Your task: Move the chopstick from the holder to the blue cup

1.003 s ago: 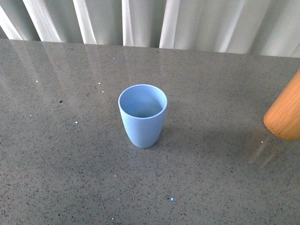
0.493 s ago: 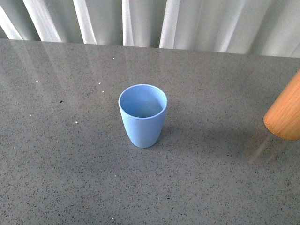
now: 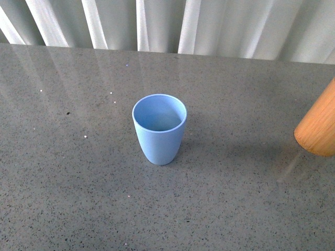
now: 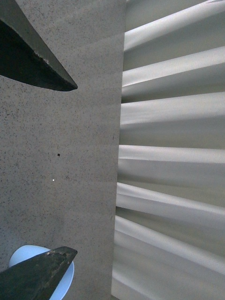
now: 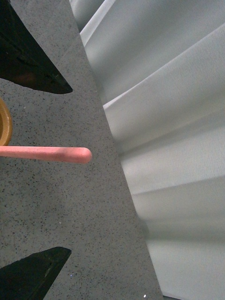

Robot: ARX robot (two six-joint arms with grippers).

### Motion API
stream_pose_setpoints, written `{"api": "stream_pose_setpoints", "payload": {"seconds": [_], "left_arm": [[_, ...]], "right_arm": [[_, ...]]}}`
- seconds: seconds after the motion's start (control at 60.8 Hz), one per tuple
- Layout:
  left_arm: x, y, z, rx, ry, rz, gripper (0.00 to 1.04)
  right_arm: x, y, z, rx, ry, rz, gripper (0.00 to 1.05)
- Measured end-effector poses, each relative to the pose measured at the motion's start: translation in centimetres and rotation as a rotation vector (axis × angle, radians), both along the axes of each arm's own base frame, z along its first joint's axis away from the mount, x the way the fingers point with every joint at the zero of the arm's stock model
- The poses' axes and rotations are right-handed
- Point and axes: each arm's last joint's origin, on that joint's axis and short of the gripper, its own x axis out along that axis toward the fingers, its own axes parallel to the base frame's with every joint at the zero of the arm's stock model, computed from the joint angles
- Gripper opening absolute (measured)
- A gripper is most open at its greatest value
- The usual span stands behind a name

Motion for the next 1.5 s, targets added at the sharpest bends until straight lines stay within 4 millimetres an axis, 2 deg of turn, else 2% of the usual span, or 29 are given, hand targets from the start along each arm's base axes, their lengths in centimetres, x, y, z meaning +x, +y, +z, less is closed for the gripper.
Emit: {"api": "stream_pose_setpoints", "payload": {"seconds": [0.395,0.461,0.592,0.839,0.905,1.283,1.497], "left_arm": [[0.0,0.0,0.0,0.000,0.000,0.000,0.98],[0.0,0.0,0.0,0.000,0.000,0.000,0.98],[0.0,0.0,0.0,0.000,0.000,0.000,0.98],[0.0,0.0,0.0,0.000,0.000,0.000,0.98],[0.0,0.0,0.0,0.000,0.000,0.000,0.98],[0.0,0.0,0.0,0.000,0.000,0.000,0.98],[0.0,0.0,0.0,0.000,0.000,0.000,0.98]], "right_arm": [[1.7,0.1,-0.5,0.004,0.010,0.010,0.93],[1.7,0.1,-0.6,0.002,0.011,0.008,0.83],[1.7,0.1,-0.6,-0.002,0.012,0.006,0.51],[1.8,0.4,-0.5,-0.008,0.002,0.016,0.10],[1.9,0.6,-0.5,-0.009,-0.004,0.022,0.04],[1.9,1.8,0.9,-0.024,-0.053,0.055,0.04],[1.3,2.0,3.4,-0.034,-0.106,0.048,0.04]]}}
